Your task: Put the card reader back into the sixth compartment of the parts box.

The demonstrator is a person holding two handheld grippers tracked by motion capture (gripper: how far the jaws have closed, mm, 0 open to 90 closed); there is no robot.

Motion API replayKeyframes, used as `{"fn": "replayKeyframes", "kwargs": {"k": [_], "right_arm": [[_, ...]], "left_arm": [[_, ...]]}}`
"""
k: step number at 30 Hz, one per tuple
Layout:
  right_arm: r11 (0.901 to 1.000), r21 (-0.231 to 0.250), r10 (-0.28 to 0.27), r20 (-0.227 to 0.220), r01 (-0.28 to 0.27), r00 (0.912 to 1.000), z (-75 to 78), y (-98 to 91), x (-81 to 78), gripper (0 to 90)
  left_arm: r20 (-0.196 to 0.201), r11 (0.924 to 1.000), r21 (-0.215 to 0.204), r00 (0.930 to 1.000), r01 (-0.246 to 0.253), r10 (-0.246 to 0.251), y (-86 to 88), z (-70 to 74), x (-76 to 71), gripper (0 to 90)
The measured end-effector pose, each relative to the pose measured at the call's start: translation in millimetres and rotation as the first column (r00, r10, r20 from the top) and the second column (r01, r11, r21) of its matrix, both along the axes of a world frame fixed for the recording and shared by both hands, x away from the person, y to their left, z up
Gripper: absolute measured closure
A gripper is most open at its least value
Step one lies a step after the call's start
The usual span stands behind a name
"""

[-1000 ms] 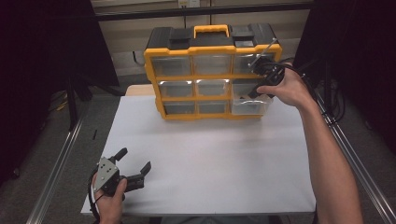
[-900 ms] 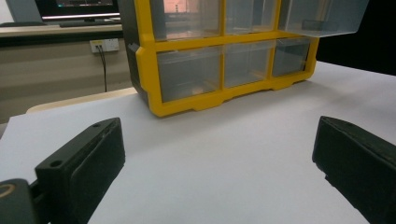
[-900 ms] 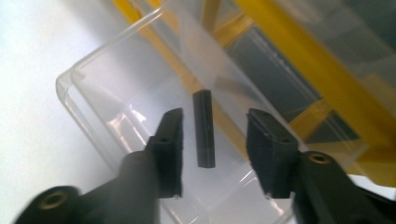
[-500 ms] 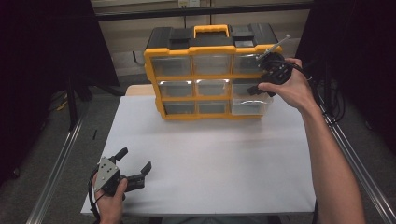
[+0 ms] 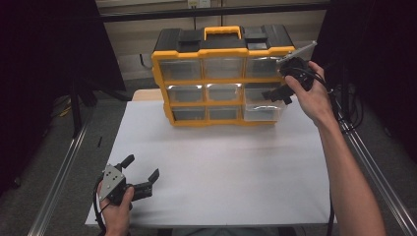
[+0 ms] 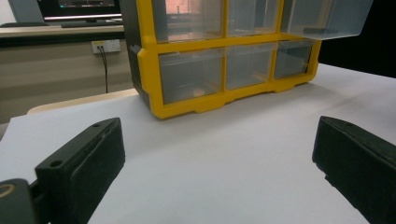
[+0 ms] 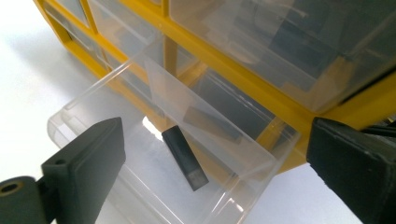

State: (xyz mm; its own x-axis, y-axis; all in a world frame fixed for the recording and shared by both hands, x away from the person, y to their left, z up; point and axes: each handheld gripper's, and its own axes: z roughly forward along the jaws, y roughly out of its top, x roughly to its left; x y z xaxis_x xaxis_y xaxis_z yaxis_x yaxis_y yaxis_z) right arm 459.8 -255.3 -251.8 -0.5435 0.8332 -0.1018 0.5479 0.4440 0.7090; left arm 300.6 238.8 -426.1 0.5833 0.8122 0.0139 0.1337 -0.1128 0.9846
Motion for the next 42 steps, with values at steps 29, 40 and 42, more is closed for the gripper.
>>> {"fn": "replayKeyframes", "kwargs": {"k": [29, 40, 42], "right_arm": [[0.9829, 0.157, -0.139, 0.284, 0.097, 0.9487, -29.0, -13.1, -46.3, 3.4], [0.976, 0.189, -0.168, 0.34, 0.108, 0.9255, -46.7, -11.2, -64.3, 1.6], [0.9747, 0.188, -0.182, 0.355, 0.121, 0.9169, -50.4, -9.8, -68.6, 1.5]], "left_arm": [[-0.001, 1.0, -0.006, 1.0, -0.003, 0.003, 3.4, -0.2, -3.2, 2.4], [0.006, 0.9999, -0.012, 1.0, -0.001, 0.001, 3.6, 0.5, -3.3, 2.4], [0.004, 0.9999, -0.011, 1.0, -0.007, 0.007, 3.6, 0.5, -3.5, 2.5]]}}
